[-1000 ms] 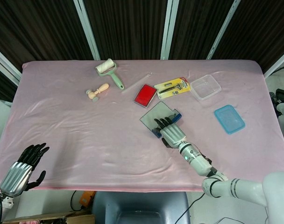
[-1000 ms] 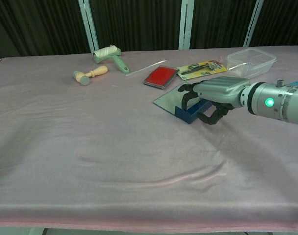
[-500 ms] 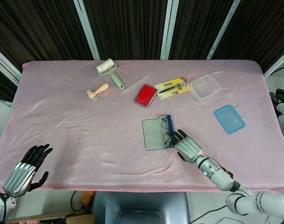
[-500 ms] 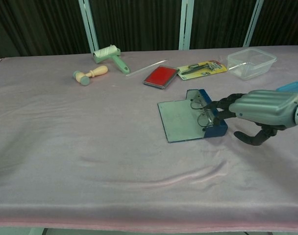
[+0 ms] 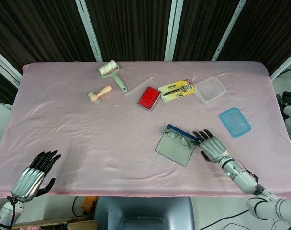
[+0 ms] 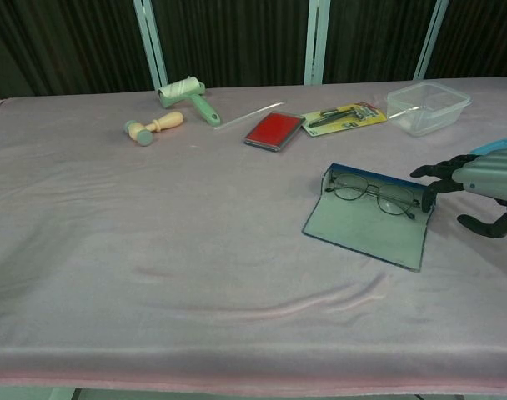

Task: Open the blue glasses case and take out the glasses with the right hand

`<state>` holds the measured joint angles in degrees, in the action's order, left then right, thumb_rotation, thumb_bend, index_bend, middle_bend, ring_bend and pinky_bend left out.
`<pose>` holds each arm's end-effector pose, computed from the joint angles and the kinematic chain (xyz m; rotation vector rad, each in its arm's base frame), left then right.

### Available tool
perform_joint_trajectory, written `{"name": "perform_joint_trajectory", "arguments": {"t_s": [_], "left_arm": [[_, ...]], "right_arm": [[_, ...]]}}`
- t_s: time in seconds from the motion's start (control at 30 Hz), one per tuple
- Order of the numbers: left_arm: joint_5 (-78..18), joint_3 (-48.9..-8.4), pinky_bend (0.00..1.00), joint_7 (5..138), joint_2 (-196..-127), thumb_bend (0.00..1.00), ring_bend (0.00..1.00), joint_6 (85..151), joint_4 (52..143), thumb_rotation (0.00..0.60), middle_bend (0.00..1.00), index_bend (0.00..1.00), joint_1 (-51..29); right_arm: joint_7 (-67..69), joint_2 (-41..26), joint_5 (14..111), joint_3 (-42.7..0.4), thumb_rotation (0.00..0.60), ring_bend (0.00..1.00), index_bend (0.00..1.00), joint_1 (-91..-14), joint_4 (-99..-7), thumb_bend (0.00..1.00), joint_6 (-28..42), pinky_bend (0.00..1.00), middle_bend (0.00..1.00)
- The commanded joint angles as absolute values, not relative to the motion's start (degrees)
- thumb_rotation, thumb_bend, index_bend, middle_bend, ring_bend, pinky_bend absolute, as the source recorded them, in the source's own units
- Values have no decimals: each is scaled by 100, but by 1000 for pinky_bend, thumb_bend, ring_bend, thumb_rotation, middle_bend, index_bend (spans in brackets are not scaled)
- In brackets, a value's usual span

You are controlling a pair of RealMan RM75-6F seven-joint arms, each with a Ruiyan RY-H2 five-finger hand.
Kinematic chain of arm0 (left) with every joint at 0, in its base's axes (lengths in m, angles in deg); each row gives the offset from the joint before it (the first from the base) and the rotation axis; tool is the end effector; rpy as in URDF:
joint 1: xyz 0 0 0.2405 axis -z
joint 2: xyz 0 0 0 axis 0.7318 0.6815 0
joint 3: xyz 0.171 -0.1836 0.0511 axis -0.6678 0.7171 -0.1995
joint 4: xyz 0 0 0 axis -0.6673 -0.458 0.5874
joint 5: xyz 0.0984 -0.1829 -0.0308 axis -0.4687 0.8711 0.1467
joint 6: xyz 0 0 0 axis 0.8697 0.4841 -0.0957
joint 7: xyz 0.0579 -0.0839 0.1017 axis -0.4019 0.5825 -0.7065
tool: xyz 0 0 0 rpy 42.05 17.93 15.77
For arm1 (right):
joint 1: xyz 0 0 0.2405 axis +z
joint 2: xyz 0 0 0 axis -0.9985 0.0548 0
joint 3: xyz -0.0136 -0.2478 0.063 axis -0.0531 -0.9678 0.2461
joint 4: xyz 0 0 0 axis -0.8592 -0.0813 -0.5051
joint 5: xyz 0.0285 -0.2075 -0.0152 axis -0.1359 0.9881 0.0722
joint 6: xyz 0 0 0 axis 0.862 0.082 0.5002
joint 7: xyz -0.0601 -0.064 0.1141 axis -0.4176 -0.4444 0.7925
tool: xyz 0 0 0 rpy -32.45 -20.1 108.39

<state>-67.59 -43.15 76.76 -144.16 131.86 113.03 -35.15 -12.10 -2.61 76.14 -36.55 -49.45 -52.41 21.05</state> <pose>-0.2953 0.1768 0.1090 -1.7927 -0.9658 -0.9146 -0.2816 -0.3177 0.0284 2.0509 -0.7655 0.4721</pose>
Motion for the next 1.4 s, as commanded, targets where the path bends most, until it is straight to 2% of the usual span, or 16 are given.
{"name": "perform_joint_trajectory", "arguments": {"t_s": [0.03, 0.3, 0.4, 0.5, 0.57, 0.67, 0.73, 0.93, 1.1, 1.27, 1.4], "left_arm": [[-6697, -4295, 0, 7622, -14452, 447, 0, 13125, 11318, 600, 0, 0, -3488], [-6516, -4236, 0, 7565, -14485, 448, 0, 12992, 11323, 600, 0, 0, -3441], [-6511, -4239, 0, 7577, -14472, 447, 0, 13003, 11333, 600, 0, 0, -3443], [-6526, -4245, 0, 7628, -14447, 447, 0, 13035, 11341, 600, 0, 0, -3448], [-6534, -4254, 0, 7656, -14437, 448, 0, 13043, 11343, 600, 0, 0, -3449], [-6559, -4269, 0, 7693, -14421, 448, 0, 13041, 11355, 600, 0, 0, -3438], [-6580, -4280, 0, 7699, -14418, 447, 0, 13054, 11360, 600, 0, 0, -3441], [-6662, -4314, 0, 7740, -14393, 447, 0, 13145, 11371, 600, 0, 0, -3465], [-6698, -4331, 0, 7796, -14374, 447, 0, 13171, 11367, 600, 0, 0, -3464], [-6707, -4324, 0, 7912, -14338, 448, 0, 13233, 11343, 600, 0, 0, -3471], [-6723, -4332, 0, 7989, -14321, 448, 0, 13233, 11317, 600, 0, 0, -3459]], "right_arm": [[-962, -498, 7511, -3446, 600, 0, 394, -4828, -4753, 703, 2434, 0, 30], [-1000, -1093, 7275, -3022, 600, 0, 394, -4470, -3797, 703, 2902, 0, 30], [-881, -1100, 7246, -2968, 600, 0, 388, -4435, -3797, 702, 3035, 0, 30], [-805, -929, 7400, -3022, 600, 0, 380, -4536, -3989, 702, 2860, 0, 30], [-749, -757, 7515, -3085, 600, 0, 373, -4659, -4165, 674, 2675, 0, 27], [-616, -491, 7637, -3133, 600, 0, 354, -4832, -4431, 526, 2414, 0, 18], [-471, -338, 7720, -3138, 600, 0, 351, -4921, -4596, 462, 2253, 0, 17], [41, -60, 7964, -3021, 600, 0, 368, -5053, -4941, 454, 1826, 0, 17], [-87, -426, 7537, -2579, 600, 0, 394, -4875, -4837, 449, 1920, 0, 17], [-826, -1037, 6705, -2118, 600, 0, 433, -4515, -4484, 448, 2301, 0, 9], [-1211, -1271, 6104, -1910, 600, 0, 450, -4298, -4457, 448, 2632, 0, 8]]}}
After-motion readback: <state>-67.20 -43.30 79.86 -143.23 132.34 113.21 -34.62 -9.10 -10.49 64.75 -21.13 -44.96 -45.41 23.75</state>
